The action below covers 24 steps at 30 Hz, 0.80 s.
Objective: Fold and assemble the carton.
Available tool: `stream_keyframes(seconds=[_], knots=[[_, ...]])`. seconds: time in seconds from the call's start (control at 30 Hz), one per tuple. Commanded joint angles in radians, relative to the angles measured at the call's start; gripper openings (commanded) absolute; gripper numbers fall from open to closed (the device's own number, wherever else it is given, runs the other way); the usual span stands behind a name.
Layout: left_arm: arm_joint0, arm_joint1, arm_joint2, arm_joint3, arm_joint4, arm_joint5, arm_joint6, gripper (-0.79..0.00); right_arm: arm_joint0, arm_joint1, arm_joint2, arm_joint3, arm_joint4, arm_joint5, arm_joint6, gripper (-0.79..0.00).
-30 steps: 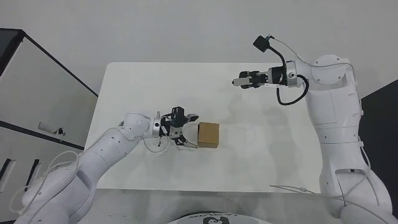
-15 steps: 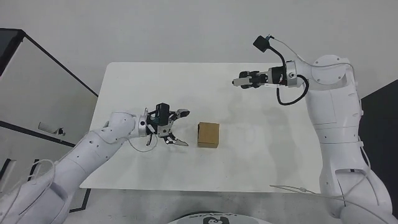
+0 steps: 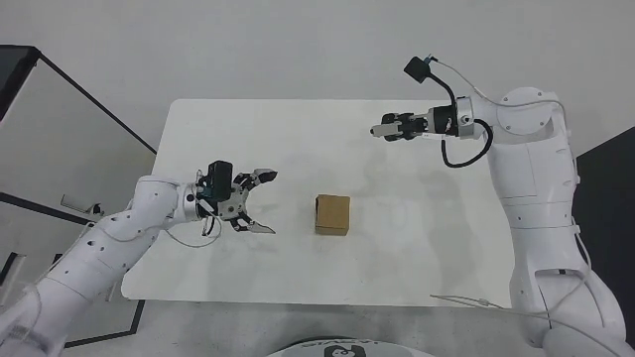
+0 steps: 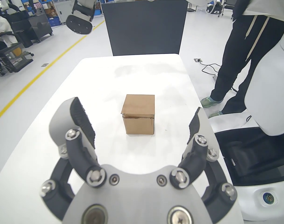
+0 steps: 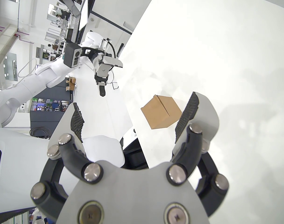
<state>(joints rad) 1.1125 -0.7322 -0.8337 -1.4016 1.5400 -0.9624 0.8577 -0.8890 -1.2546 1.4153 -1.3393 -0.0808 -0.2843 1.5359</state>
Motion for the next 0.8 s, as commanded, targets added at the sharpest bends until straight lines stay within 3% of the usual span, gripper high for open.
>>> stream_keyframes(seconds=[0.0, 0.4, 0.53, 0.77], knots=[[0.021, 0.018, -0.028, -0.021, -0.013, -0.005, -0.005, 0.0, 0.0, 0.0, 0.0, 0.0, 0.0, 0.0, 0.0, 0.0], [0.129, 0.099, -0.179, -0.114, -0.049, -0.009, -0.009, 0.0, 0.0, 0.0, 0.0, 0.0, 0.0, 0.0, 0.0, 0.0], [0.153, 0.114, -0.203, -0.133, -0.063, -0.005, -0.005, 0.0, 0.0, 0.0, 0.0, 0.0, 0.0, 0.0, 0.0, 0.0], [0.153, 0.115, -0.205, -0.134, -0.063, -0.005, -0.005, 0.0, 0.0, 0.0, 0.0, 0.0, 0.0, 0.0, 0.0, 0.0]])
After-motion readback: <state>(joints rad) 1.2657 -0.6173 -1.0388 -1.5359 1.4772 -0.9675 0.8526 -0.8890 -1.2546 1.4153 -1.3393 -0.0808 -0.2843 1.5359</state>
